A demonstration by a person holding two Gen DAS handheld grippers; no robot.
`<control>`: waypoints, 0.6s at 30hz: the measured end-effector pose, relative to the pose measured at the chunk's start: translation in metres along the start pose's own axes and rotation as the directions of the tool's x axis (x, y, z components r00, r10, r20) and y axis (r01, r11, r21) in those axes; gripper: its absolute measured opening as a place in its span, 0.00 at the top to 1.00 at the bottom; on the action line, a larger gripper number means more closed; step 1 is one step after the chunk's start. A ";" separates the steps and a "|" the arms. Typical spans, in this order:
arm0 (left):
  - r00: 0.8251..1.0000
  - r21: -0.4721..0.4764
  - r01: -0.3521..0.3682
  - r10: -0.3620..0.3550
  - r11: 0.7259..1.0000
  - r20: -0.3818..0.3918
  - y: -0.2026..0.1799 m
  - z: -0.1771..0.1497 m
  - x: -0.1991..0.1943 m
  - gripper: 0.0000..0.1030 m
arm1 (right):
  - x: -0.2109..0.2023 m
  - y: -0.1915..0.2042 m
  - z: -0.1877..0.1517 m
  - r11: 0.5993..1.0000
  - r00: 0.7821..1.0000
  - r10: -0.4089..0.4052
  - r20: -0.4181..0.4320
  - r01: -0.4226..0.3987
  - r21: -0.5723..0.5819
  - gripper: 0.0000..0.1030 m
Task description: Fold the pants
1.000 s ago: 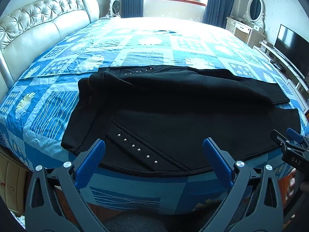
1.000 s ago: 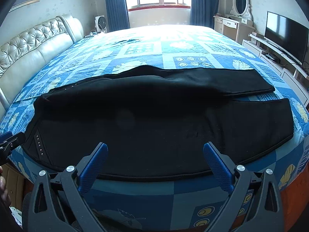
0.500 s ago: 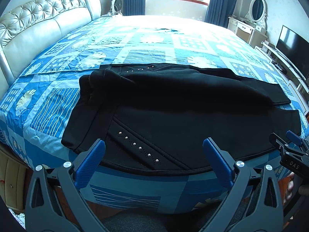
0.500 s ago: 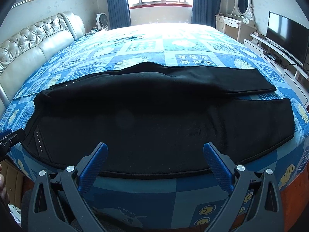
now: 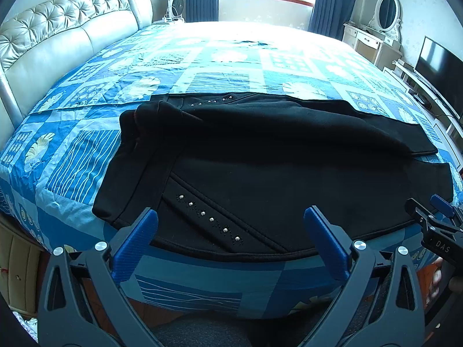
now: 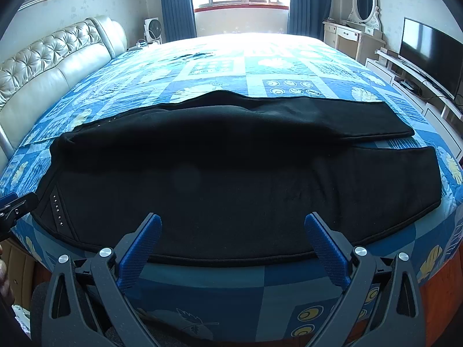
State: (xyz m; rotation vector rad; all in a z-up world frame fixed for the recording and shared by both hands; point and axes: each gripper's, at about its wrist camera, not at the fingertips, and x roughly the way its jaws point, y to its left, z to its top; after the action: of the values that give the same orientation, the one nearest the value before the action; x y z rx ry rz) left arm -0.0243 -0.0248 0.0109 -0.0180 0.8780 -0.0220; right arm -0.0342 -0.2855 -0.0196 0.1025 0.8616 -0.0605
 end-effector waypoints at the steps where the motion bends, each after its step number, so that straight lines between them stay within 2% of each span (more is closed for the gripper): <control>1: 1.000 0.001 0.000 0.000 1.000 0.000 0.000 0.000 0.000 0.02 | 0.000 0.000 0.000 1.000 1.000 0.000 -0.001 0.000 0.000 0.04; 18: 1.000 -0.005 -0.003 0.003 1.000 -0.001 0.001 -0.001 0.001 0.02 | 0.002 0.001 -0.001 1.000 1.000 -0.002 -0.004 0.002 -0.004 0.04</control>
State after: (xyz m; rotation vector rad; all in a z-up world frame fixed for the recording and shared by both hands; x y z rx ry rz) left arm -0.0245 -0.0235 0.0097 -0.0210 0.8787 -0.0167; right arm -0.0339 -0.2841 -0.0214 0.0983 0.8657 -0.0601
